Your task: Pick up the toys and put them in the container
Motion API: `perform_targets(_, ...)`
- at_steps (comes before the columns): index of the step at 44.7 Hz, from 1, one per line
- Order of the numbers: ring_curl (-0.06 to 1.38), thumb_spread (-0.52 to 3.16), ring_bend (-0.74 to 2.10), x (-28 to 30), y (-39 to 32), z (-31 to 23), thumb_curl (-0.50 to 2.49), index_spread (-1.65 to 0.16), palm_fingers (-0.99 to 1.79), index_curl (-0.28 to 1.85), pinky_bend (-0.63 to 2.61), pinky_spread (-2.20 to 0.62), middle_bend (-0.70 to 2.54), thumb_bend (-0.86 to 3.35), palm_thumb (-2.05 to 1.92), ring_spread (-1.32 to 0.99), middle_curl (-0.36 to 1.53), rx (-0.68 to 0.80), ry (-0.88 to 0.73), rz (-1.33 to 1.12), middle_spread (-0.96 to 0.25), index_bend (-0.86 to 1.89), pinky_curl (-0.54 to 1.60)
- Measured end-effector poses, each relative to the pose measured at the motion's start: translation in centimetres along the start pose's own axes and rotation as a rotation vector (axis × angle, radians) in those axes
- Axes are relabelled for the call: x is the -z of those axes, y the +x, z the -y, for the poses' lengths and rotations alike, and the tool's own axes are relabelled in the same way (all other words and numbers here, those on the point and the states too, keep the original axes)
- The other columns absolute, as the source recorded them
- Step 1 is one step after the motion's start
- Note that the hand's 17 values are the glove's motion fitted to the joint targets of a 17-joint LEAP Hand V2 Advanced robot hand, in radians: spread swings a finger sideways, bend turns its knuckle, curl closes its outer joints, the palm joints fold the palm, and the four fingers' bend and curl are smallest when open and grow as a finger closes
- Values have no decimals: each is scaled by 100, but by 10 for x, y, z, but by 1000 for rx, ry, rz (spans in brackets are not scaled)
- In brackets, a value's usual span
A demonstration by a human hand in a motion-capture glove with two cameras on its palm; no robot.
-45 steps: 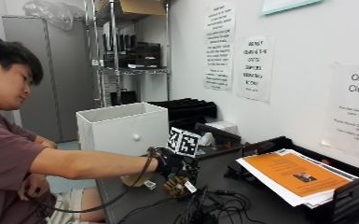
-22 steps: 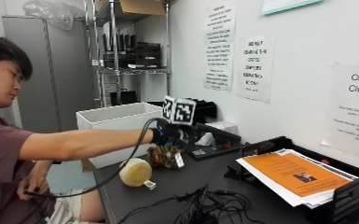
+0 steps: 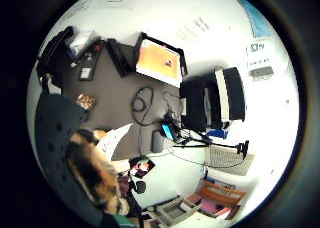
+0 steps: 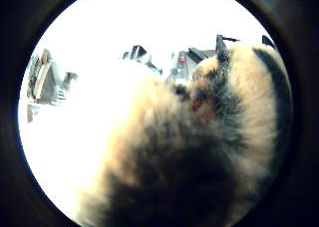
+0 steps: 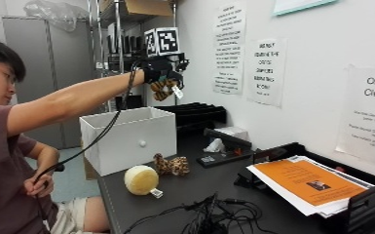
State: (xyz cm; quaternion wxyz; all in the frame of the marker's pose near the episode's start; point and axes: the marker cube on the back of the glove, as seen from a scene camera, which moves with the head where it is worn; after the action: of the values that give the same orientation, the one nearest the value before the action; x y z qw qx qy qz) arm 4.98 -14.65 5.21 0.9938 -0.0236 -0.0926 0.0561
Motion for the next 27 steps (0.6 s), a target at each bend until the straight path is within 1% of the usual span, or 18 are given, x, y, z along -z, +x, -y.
perform_targets(10, 57, 57, 148, 25, -125, 12, 81, -38, 110, 54, 106, -40, 109, 1, 60, -29, 68, 191, 29, -6, -27, 44, 53)
perform_targets(14, 57, 56, 148, 26, -190, 16, 83, -38, 109, 57, 106, -40, 110, 0, 60, -29, 69, 291, 34, 5, -27, 43, 53)
perform_targets(20, 57, 55, 148, 12, -294, 20, 86, -38, 108, 63, 107, -40, 110, -1, 60, -29, 71, 442, 22, 19, -27, 42, 54)
perform_targets(23, 57, 55, 149, -1, -349, 18, 88, -39, 108, 65, 107, -40, 110, -1, 60, -29, 72, 562, 44, 69, -27, 41, 54)
perform_targets(25, 57, 54, 149, -9, -370, 12, 88, -39, 108, 67, 107, -40, 110, -1, 60, -29, 72, 652, 81, 132, -27, 40, 54)
perform_targets(27, 57, 54, 149, -20, -377, 6, 89, -39, 105, 69, 108, -40, 108, -1, 60, -29, 72, 672, 62, 115, -27, 38, 55)
